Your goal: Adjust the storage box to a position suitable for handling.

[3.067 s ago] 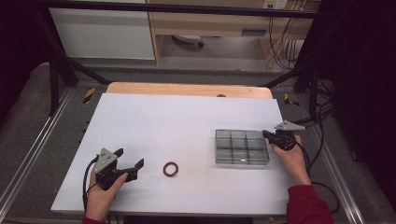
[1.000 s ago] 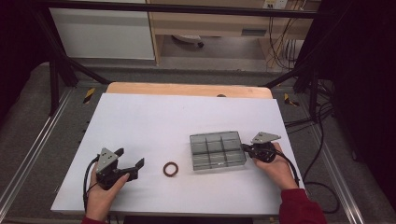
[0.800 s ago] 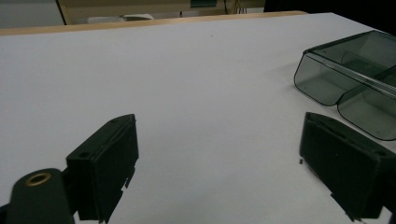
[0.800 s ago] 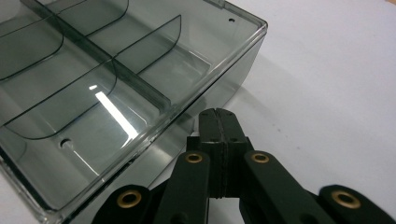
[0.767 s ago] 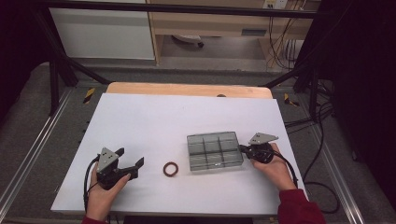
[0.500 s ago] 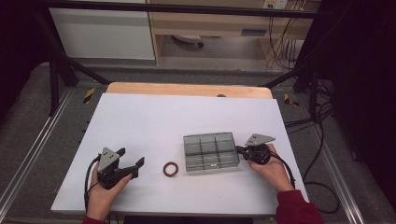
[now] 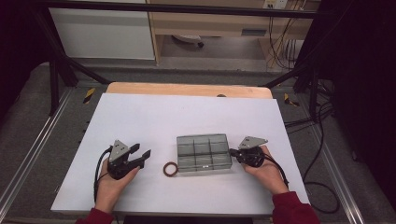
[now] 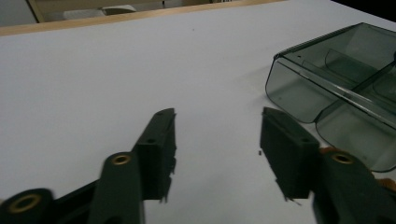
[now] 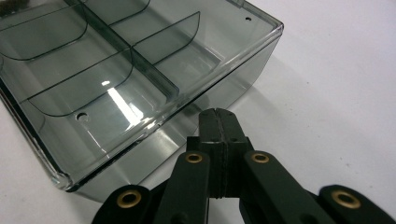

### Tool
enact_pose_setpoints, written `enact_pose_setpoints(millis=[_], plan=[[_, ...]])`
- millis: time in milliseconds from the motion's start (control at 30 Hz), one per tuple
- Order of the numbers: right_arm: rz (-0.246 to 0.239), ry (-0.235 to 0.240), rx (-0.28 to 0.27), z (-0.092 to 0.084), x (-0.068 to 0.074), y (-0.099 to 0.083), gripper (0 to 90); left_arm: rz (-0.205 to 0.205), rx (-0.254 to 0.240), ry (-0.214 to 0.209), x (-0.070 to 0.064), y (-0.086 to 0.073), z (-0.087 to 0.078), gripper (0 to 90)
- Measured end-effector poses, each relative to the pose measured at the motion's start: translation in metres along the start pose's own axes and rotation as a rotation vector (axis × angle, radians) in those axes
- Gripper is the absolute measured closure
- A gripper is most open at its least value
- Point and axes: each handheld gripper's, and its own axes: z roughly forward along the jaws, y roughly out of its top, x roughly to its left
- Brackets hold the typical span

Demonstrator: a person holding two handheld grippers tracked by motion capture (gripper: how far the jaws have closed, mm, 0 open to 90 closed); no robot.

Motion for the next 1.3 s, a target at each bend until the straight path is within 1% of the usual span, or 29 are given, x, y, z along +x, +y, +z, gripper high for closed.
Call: enact_pose_setpoints(millis=[33, 67, 100, 200, 233, 267, 300, 333, 367, 400, 433, 500, 533, 633, 733, 800, 833, 867, 900, 967, 1100, 1200, 1267, 1300], plan=[[-0.005, 0.002, -0.001, 0.001, 0.001, 0.000, 90.0, 0.010, 0.007, -0.012, 0.000, 0.002, 0.004, 59.4], [-0.005, 0.002, -0.001, 0.001, 0.001, 0.000, 90.0, 0.021, 0.017, -0.017, -0.001, 0.004, 0.008, 59.4], [-0.008, 0.005, -0.002, 0.001, 0.002, 0.001, 90.0, 0.030, 0.023, -0.021, -0.001, 0.006, 0.013, 66.5], [-0.008, 0.010, -0.003, 0.001, 0.003, 0.001, 90.0, 0.061, 0.051, -0.034, -0.003, 0.010, 0.027, 75.5], [-0.005, 0.012, -0.003, 0.001, 0.003, 0.001, 90.0, 0.062, 0.063, -0.042, -0.003, 0.011, 0.032, 78.3], [-0.005, 0.012, -0.003, 0.001, 0.003, 0.001, 90.0, 0.064, 0.072, -0.052, -0.003, 0.012, 0.036, 78.3], [-0.011, 0.017, -0.003, 0.001, 0.006, 0.001, 90.0, 0.070, 0.078, -0.064, -0.002, 0.014, 0.040, 83.5], [-0.011, 0.017, -0.003, 0.001, 0.006, 0.001, 90.0, 0.069, 0.083, -0.073, -0.002, 0.016, 0.043, 83.5], [-0.012, 0.021, -0.002, 0.001, 0.007, 0.002, 90.0, 0.065, 0.085, -0.081, -0.001, 0.018, 0.046, 86.0], [-0.016, 0.023, -0.003, 0.001, 0.008, 0.002, 90.0, 0.065, 0.090, -0.086, 0.000, 0.020, 0.049, 88.4], [-0.010, 0.028, -0.003, 0.002, 0.009, 0.002, 90.0, 0.061, 0.092, -0.086, 0.000, 0.022, 0.053, 89.4], [-0.013, 0.035, -0.006, 0.003, 0.012, 0.004, 90.0, 0.072, 0.093, -0.086, 0.000, 0.026, 0.059, 89.6], [-0.017, 0.039, -0.006, 0.004, 0.012, 0.004, 90.0, 0.072, 0.096, -0.093, 0.001, 0.028, 0.063, 89.7], [-0.024, 0.042, 0.002, 0.005, 0.015, 0.004, 90.0, 0.090, 0.111, -0.115, 0.001, 0.034, 0.075, 89.7], [-0.024, 0.042, 0.002, 0.005, 0.015, 0.004, 90.0, 0.130, 0.140, -0.135, 0.000, 0.038, 0.089, 89.7], [-0.023, 0.042, 0.001, 0.005, 0.015, 0.004, 90.0, 0.139, 0.160, -0.145, -0.002, 0.038, 0.096, 89.7], [-0.024, 0.043, 0.000, 0.005, 0.015, 0.004, 90.0, 0.150, 0.170, -0.151, -0.003, 0.039, 0.100, 89.7], [-0.024, 0.044, 0.000, 0.005, 0.015, 0.004, 90.0, 0.158, 0.174, -0.149, -0.004, 0.039, 0.102, 89.7], [-0.024, 0.046, -0.001, 0.005, 0.015, 0.004, 90.0, 0.178, 0.156, -0.173, -0.004, 0.039, 0.106, 89.7], [-0.025, 0.044, -0.002, 0.004, 0.015, 0.004, 90.0, 0.168, 0.164, -0.165, -0.005, 0.039, 0.107, 89.7], [-0.023, 0.047, -0.003, 0.004, 0.015, 0.004, 90.0, 0.182, 0.166, -0.173, -0.007, 0.039, 0.109, 89.7], [-0.022, 0.048, -0.004, 0.004, 0.015, 0.004, 90.0, 0.175, 0.169, -0.181, -0.006, 0.038, 0.109, 89.7], [-0.022, 0.048, -0.004, 0.004, 0.015, 0.004, 90.0, 0.185, 0.176, -0.186, -0.007, 0.038, 0.109, 89.8], [-0.022, 0.048, -0.004, 0.004, 0.015, 0.004, 90.0, 0.184, 0.178, -0.190, -0.007, 0.037, 0.109, 89.8]])
